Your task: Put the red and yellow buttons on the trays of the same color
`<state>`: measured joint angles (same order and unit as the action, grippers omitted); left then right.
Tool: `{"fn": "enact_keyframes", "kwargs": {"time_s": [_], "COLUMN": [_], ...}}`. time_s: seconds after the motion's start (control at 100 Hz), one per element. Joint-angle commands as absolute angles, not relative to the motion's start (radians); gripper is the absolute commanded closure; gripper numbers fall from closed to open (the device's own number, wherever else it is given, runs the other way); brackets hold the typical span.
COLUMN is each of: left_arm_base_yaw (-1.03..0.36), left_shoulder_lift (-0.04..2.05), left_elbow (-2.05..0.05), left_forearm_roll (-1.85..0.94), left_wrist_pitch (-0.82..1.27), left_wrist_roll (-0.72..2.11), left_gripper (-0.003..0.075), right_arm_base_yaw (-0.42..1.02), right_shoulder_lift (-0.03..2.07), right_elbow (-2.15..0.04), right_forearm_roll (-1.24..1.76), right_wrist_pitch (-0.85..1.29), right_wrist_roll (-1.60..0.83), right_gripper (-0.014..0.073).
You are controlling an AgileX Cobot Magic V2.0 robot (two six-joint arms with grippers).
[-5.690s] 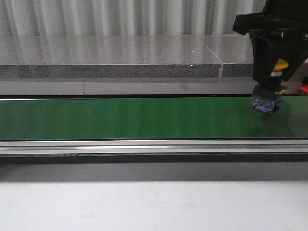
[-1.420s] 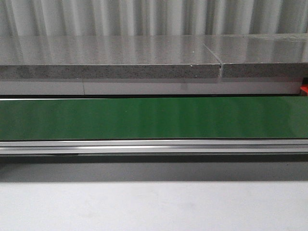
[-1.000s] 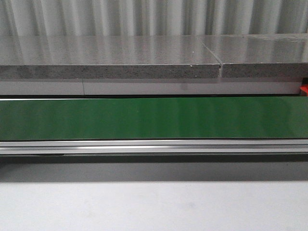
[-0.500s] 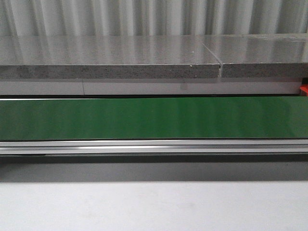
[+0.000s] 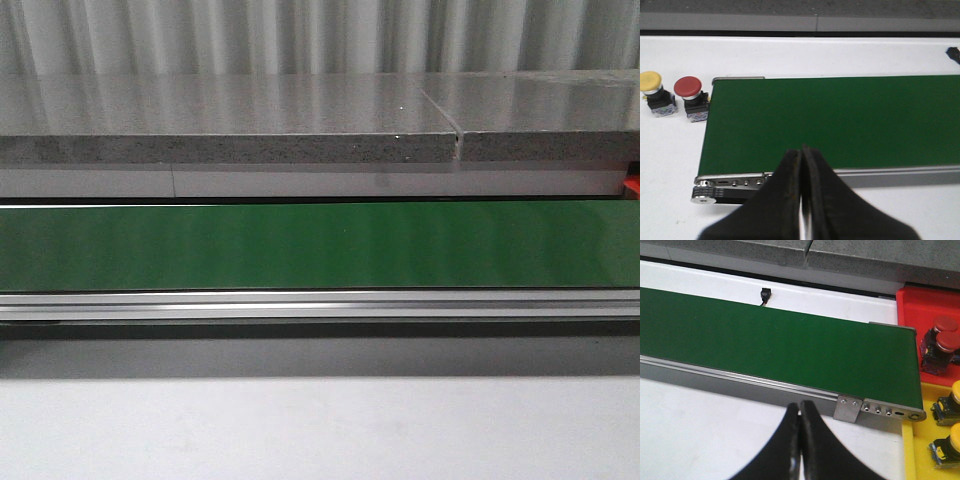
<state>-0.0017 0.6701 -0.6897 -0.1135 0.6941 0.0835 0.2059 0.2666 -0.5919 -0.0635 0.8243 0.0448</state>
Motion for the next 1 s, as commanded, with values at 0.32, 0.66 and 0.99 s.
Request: {"fn": "enact_keyframes", "kwargs": {"time_s": [0.32, 0.66, 0.99], "left_arm_base_yaw": [0.217, 0.323, 0.374], "left_shoulder_lift": [0.989, 1.275, 1.617], "left_elbow": [-0.914, -1.143, -1.419], "left_forearm_roll": [-0.114, -0.180, -0.248], "left_wrist_pitch": [0.663, 0.772, 0.982], "left_wrist_roll": [0.040, -0.050, -0.219], "left_gripper": [0.0279, 0.0199, 0.0230], "right_arm_base_yaw": [0.206, 0.206, 0.206], "right_shoulder_lift": [0.276, 0.276, 0.276], "right_elbow": [-0.617, -0.617, -0.617], "right_forearm_roll": [-0.064, -0.064, -0.064], "right_wrist_pitch": [0.754, 0.754, 0.754], "right_wrist_roll": [0.035, 0.035, 0.035], "right_gripper": [0.0662, 0.0662, 0.0662]}}
